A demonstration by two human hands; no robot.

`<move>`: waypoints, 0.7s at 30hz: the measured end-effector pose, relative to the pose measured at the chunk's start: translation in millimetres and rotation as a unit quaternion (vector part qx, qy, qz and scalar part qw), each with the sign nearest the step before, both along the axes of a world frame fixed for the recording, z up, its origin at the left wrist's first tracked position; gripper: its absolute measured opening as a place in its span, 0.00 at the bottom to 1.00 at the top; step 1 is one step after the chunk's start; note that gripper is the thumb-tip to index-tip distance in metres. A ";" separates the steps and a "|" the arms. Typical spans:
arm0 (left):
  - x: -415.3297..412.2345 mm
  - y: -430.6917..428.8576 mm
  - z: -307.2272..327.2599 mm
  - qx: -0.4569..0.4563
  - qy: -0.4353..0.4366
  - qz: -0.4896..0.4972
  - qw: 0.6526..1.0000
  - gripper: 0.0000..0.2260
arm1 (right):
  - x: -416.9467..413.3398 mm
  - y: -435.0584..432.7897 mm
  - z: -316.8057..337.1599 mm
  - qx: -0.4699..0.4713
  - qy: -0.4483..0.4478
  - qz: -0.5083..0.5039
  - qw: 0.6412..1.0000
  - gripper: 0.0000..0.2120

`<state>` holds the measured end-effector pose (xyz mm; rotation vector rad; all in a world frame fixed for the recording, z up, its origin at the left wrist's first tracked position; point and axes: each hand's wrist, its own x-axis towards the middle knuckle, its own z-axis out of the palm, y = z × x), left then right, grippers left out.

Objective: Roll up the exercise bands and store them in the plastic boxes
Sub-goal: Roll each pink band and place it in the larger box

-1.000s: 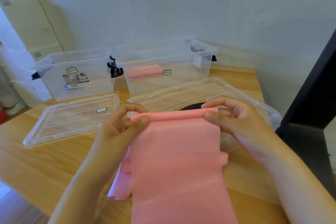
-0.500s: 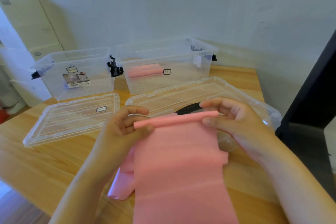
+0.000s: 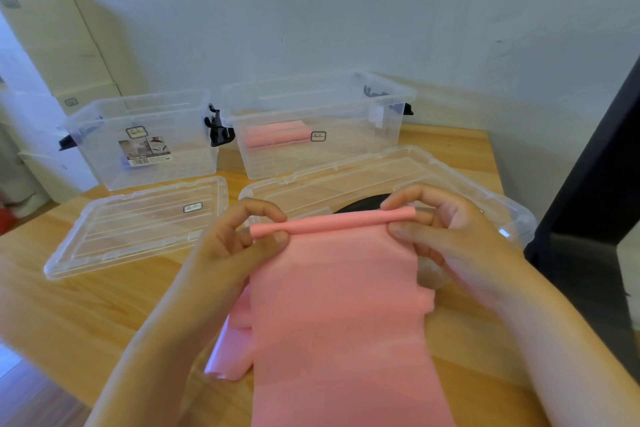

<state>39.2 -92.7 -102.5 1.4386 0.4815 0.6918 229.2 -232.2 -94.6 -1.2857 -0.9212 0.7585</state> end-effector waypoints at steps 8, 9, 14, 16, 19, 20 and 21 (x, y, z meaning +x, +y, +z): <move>0.3 4.8 -4.4 0.057 0.012 0.024 0.998 0.12 | 1.5 -0.6 -3.1 -0.031 -0.038 -0.008 0.999 0.07; 0.7 5.3 -4.8 0.063 0.015 0.030 0.997 0.14 | 1.7 -0.8 -3.2 -0.036 -0.044 -0.010 0.998 0.09; 3.0 4.0 -4.9 0.085 0.012 0.054 0.995 0.08 | -0.7 -1.2 0.1 -0.042 -0.020 -0.005 0.999 0.08; 2.4 2.0 -3.6 0.075 0.010 0.038 0.996 0.07 | -1.8 -1.5 0.7 -0.042 0.004 0.000 0.999 0.07; 1.2 -0.2 0.4 0.038 -0.006 0.013 0.999 0.06 | -1.2 -1.7 1.5 -0.034 0.017 0.001 0.999 0.07; 0.9 -0.2 1.2 0.033 -0.006 0.009 0.999 0.07 | -0.9 -2.0 1.6 -0.032 0.020 0.002 0.999 0.08; 0.5 -0.6 2.2 0.030 -0.004 0.008 1.000 0.08 | -0.3 -2.3 1.5 -0.031 0.021 0.006 0.999 0.08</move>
